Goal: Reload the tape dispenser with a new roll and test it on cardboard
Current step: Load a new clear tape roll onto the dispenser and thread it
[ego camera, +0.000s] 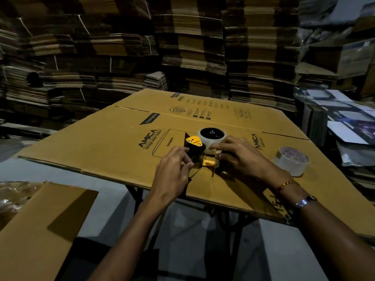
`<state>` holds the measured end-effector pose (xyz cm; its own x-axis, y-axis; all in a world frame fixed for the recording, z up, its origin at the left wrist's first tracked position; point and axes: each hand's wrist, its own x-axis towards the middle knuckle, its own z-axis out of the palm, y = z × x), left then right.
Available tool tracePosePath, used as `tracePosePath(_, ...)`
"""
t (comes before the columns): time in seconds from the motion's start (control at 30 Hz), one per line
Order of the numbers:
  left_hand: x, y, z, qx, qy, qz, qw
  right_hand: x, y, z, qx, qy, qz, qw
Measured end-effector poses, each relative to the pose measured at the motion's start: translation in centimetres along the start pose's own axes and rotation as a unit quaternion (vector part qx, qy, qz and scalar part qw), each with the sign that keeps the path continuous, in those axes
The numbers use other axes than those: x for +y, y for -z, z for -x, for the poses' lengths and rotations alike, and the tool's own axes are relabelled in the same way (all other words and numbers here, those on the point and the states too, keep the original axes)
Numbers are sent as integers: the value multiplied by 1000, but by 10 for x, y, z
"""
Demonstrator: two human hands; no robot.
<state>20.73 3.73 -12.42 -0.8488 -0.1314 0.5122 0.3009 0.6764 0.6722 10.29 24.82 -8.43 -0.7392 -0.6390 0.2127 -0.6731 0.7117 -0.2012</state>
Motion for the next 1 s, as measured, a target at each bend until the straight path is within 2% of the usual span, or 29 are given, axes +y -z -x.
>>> tracePosePath(0.47, -18, 18, -11, -41, 37, -2, 998, 2, 0, -1, 7, 26, -30, 999)
tracePosePath(0.7, -25, 20, -26, -16, 13, -44, 999, 1, 1, -1, 8, 33, -26, 999)
tracePosePath(1.0, -9, 15, -3, -35, -14, -39, 999, 8, -4, -2, 3, 29, -32, 999)
